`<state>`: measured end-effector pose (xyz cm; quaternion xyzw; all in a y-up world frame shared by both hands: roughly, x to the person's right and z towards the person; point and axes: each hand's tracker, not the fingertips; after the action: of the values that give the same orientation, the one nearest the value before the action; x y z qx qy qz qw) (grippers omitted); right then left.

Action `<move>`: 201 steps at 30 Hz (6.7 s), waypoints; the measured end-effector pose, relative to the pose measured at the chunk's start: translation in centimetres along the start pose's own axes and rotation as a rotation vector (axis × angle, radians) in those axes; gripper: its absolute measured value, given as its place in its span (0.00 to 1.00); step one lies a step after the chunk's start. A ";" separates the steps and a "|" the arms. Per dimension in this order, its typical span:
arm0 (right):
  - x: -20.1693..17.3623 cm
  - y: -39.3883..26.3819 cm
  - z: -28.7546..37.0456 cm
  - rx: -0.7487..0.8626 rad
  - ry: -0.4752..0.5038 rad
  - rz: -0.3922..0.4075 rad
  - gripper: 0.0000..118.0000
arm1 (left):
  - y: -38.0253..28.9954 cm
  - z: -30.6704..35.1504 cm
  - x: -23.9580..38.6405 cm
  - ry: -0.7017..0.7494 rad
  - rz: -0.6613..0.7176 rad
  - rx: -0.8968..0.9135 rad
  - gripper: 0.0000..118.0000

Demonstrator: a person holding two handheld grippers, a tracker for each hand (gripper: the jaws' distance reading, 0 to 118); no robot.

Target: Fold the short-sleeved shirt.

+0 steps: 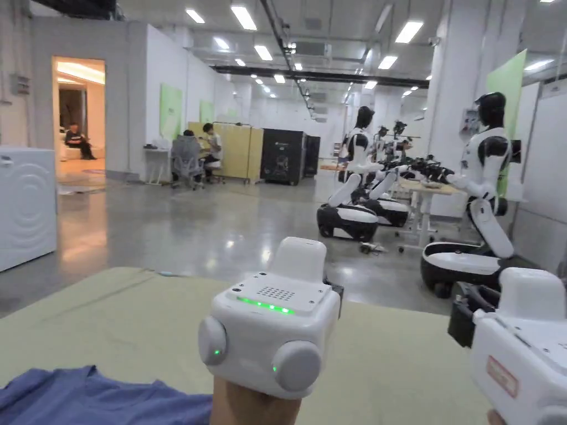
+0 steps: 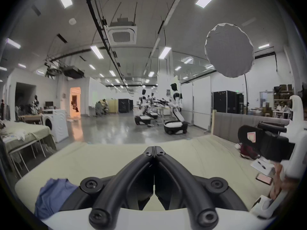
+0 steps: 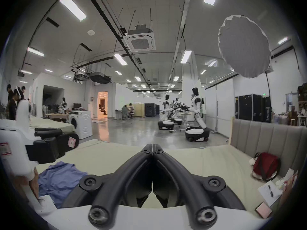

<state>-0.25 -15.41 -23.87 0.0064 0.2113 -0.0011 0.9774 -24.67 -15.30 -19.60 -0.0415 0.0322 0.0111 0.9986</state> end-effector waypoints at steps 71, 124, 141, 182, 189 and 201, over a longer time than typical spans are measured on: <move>12.6 -12.2 8.3 -0.341 -0.217 -0.177 0.02 | -9.5 -30.4 24.6 -0.884 0.003 -0.560 0.00; 6.0 -13.1 9.1 -0.434 -0.044 -0.171 0.02 | -21.1 -24.3 -13.0 0.056 0.120 -0.771 0.97; 9.7 -14.6 8.4 -0.496 -0.129 -0.197 0.02 | -23.7 -24.8 -7.0 -0.086 -0.056 -0.777 0.00; 19.4 -3.5 -16.5 -0.414 -0.130 0.083 0.14 | 1.5 -21.7 -10.1 -0.151 0.226 -0.241 0.00; 17.9 9.0 -22.2 -0.288 -0.230 0.133 0.14 | 14.6 -23.2 -15.3 0.053 0.241 -0.067 0.00; 20.2 21.4 -29.3 -0.282 -0.383 -0.001 0.14 | 22.9 -24.1 -23.7 0.196 0.364 0.043 0.00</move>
<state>6.18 6.36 -58.66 -0.1306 0.0199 0.0267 0.9909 -50.45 5.01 -43.93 -0.0143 0.1364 0.1867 0.9728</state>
